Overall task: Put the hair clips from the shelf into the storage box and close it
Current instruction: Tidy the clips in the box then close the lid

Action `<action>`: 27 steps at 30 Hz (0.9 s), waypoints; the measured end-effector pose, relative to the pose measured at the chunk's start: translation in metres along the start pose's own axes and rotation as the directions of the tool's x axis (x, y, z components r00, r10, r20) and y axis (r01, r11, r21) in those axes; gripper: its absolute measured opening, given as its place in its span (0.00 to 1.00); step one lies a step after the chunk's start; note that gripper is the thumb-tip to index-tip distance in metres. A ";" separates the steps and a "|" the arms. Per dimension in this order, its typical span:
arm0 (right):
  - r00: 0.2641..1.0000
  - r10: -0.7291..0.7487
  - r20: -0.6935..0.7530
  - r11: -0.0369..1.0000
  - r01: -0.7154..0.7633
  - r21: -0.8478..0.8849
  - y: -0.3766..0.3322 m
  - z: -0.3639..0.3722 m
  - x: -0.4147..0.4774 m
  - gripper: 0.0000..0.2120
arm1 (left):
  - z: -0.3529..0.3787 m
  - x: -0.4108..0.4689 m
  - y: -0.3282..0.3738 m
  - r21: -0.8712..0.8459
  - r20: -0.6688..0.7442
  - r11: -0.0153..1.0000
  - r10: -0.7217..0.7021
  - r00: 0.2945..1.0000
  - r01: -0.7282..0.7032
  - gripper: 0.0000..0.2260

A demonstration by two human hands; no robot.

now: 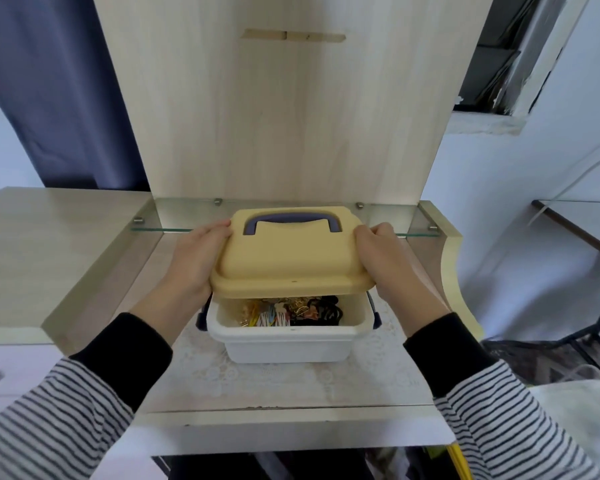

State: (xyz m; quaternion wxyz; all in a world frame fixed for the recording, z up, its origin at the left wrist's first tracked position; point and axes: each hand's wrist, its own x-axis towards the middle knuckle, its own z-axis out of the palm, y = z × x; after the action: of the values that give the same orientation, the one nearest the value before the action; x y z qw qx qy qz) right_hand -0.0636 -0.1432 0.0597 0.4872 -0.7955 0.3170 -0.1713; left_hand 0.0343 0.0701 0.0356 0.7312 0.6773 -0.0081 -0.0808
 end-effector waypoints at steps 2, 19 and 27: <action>1.000 0.025 0.005 0.998 -0.025 0.049 0.001 0.006 -0.006 0.08 | -0.005 -0.008 -0.006 0.022 -0.002 1.000 0.002 1.000 -0.002 0.13; 0.992 0.115 0.052 0.992 -0.117 0.039 0.005 0.008 -0.029 0.10 | -0.015 -0.033 -0.033 -0.016 -0.022 0.999 -0.043 0.999 0.043 0.11; 0.985 0.128 0.114 0.988 -0.137 0.076 0.015 0.002 -0.033 0.12 | -0.012 -0.034 -0.039 0.011 -0.031 1.000 0.011 0.999 -0.011 0.19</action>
State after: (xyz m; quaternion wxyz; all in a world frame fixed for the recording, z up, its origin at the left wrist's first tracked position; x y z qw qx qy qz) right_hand -0.0917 -0.1249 0.0465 0.5467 -0.7597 0.3350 -0.1081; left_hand -0.0020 0.0833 -0.0012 0.7280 0.6824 -0.0007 -0.0661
